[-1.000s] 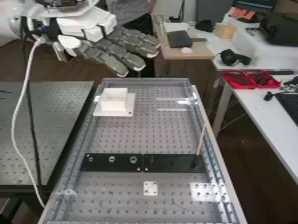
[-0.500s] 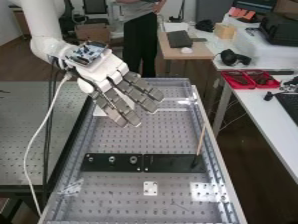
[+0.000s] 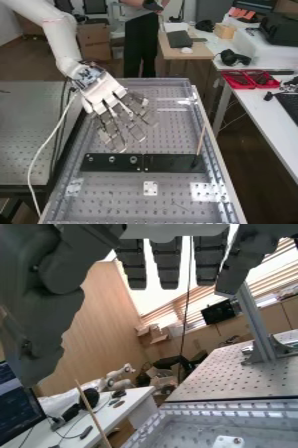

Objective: Grab the pcb board and place it in the clear container

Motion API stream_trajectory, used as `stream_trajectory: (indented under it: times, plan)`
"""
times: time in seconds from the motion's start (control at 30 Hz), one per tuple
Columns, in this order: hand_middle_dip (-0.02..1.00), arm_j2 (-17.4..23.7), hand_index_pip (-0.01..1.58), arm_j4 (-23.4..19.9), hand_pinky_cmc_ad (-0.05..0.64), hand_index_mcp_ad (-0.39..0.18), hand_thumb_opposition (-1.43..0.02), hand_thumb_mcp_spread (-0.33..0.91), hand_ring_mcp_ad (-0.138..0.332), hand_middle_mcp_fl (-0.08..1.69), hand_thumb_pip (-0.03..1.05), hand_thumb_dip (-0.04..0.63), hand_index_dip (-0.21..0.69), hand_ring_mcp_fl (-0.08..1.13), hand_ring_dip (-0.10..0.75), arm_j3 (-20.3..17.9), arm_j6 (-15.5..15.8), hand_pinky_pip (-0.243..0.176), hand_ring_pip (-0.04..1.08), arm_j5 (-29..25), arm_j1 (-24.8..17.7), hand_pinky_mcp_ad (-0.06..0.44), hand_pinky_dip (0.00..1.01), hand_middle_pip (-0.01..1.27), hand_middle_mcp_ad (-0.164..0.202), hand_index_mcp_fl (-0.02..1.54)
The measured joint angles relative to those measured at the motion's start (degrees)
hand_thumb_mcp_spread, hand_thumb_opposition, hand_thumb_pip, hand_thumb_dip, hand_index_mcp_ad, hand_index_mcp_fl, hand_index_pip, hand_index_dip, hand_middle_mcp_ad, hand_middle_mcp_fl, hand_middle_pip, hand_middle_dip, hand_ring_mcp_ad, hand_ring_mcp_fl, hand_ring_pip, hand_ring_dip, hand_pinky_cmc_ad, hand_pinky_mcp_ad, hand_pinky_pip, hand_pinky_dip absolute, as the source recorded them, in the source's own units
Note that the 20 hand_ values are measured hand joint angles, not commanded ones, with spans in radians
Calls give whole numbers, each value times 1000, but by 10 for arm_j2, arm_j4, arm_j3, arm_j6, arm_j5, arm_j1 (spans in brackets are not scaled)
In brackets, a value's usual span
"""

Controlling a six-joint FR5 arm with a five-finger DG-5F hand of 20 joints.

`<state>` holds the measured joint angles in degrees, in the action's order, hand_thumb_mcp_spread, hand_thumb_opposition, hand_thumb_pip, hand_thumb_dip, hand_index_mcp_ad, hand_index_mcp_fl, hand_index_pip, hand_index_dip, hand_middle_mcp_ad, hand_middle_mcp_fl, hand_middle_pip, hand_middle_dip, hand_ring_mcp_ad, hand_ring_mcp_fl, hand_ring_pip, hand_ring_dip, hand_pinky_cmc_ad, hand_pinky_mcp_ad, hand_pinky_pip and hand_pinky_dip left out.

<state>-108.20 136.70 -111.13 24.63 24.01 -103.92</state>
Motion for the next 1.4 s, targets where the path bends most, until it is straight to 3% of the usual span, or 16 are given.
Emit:
stream_trajectory:
  times: [0.17,0.3,0.43,0.73,1.03,1.3,1.4]
  plan:
    - [63,-32,265,5,246,3,-775,339,251,3,485,131,232,0,-3,13,-27,-127,89,-23,-1,201,534,143,148,87]
    - [63,-53,489,5,246,0,-791,349,251,0,562,162,202,0,-3,25,-51,-127,87,-39,-1,201,534,143,150,87]
    - [63,-78,693,32,246,-5,-805,344,251,3,562,176,152,0,-3,45,-96,-127,87,-51,-1,201,538,140,150,93]
    - [77,-133,1122,85,246,-24,-819,358,251,9,620,206,91,0,0,95,-161,-127,75,-76,-2,201,538,140,147,72]
    - [75,-162,1428,121,246,-24,-836,360,251,7,641,222,91,0,0,126,-183,-126,77,-114,-9,201,599,134,147,42]
    - [77,-206,1504,258,246,-24,-836,360,253,3,641,222,91,0,-3,182,-269,-126,79,-129,-13,201,634,134,140,24]
    - [80,-222,1525,305,244,-24,-836,360,255,3,641,222,91,0,0,204,-287,-126,75,-132,-14,197,646,134,138,23]
